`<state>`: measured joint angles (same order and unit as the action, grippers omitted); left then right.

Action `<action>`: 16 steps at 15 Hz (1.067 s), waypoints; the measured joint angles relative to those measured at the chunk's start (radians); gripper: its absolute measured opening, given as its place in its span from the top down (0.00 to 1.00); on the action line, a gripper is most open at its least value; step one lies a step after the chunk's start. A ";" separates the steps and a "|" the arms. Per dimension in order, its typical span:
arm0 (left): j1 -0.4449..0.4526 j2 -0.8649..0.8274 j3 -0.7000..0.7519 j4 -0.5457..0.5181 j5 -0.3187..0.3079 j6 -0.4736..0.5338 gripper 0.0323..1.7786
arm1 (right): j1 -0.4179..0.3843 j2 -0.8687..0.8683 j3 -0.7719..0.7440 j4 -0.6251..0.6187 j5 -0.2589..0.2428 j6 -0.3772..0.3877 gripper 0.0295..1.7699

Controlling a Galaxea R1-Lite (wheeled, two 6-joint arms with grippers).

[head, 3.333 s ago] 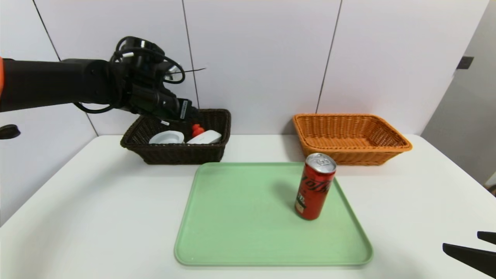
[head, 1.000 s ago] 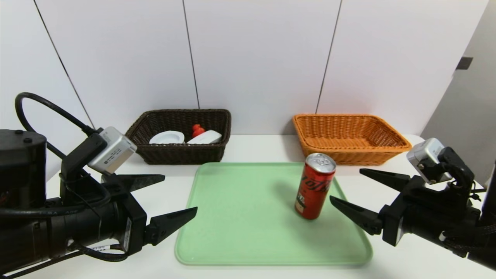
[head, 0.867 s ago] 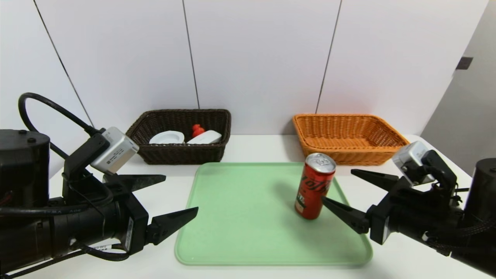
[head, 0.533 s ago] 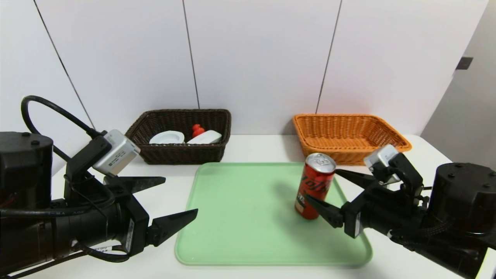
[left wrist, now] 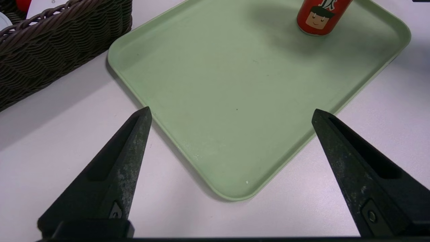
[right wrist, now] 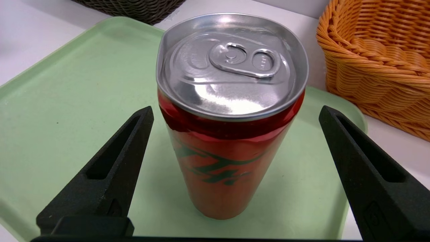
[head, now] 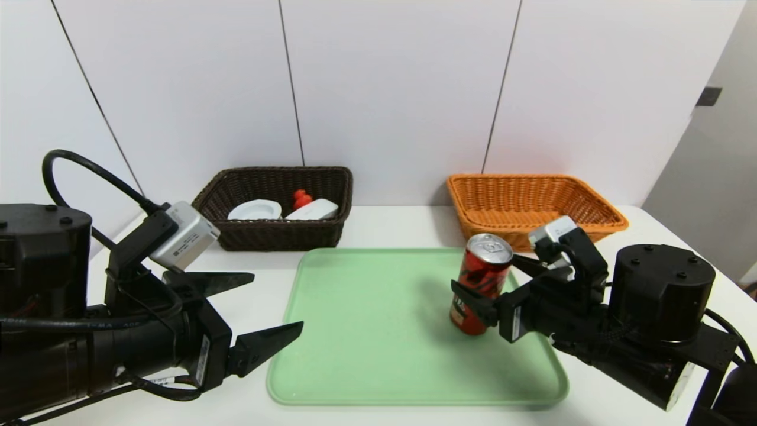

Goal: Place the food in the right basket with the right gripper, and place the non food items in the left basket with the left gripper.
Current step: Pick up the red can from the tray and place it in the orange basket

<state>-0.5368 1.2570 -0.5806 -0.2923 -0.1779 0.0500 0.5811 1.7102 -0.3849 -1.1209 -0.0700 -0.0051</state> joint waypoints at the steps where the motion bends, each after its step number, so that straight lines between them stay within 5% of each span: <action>1: 0.000 0.003 0.000 0.000 0.000 0.000 0.05 | 0.000 0.006 -0.005 0.000 -0.011 0.019 0.04; 4: 0.000 0.009 -0.001 0.000 -0.001 0.000 0.05 | 0.005 0.024 -0.022 -0.017 -0.056 0.064 0.04; 11: 0.000 0.021 0.000 0.000 0.000 0.000 0.05 | 0.018 0.049 -0.023 -0.049 -0.057 0.091 0.04; 16: 0.000 0.024 0.000 0.000 0.000 0.000 0.05 | 0.022 0.053 -0.022 -0.049 -0.055 0.090 0.46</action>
<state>-0.5368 1.2815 -0.5811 -0.2928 -0.1783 0.0500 0.6028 1.7630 -0.4068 -1.1698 -0.1249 0.0847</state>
